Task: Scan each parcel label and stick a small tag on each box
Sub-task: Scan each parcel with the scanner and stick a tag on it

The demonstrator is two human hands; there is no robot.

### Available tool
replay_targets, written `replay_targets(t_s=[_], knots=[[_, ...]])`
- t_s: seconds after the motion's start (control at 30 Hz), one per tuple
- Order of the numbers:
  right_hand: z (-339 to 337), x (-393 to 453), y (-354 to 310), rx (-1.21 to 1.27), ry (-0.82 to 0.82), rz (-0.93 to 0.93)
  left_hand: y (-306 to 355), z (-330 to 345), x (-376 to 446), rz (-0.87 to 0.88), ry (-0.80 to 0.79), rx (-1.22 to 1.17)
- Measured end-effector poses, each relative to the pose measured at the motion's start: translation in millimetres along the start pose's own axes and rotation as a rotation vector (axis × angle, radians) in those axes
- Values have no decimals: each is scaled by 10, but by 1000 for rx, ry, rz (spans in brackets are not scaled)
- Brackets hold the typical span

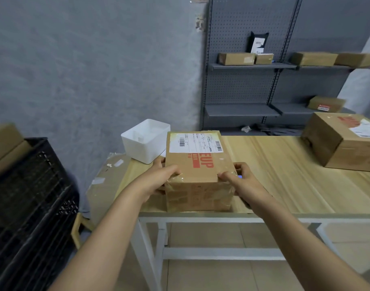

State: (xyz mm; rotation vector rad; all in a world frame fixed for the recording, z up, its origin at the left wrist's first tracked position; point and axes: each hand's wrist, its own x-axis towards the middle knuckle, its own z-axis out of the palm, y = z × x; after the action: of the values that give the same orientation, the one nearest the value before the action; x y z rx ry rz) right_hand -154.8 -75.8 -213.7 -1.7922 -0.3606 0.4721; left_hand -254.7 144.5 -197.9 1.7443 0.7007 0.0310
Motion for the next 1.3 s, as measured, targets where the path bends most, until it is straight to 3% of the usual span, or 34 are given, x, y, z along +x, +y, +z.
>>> replay_targets(t_s=[0.13,0.2,0.27,0.4,0.5,0.67,0.87,1.0,1.07,1.17,1.3], knots=[[-107,76,-1,-16,-6,-4,69,-27,47,-49,31,16],[-206,168,44,-48,142,-4,107,-32,99,-30,80,14],[-349,284,165,-295,267,24,167,-20,142,-7,115,33],[-539,518,448,-864,120,147,277,13,217,-13,123,168],[-552,661,553,-993,75,161,369,-10,202,-52,110,287],[-504,762,638,-1141,144,111,427,-16,208,-100,106,325],[-521,807,590,-876,187,125,374,-26,195,-94,129,290],[-709,899,265,-447,304,177,386,4,172,-72,130,291],[-818,923,-2,-355,274,100,389,12,175,-64,119,300],[-861,857,-462,-479,167,-72,388,17,178,-48,88,294],[-654,686,-946,-881,104,-215,374,18,141,-9,91,267]])
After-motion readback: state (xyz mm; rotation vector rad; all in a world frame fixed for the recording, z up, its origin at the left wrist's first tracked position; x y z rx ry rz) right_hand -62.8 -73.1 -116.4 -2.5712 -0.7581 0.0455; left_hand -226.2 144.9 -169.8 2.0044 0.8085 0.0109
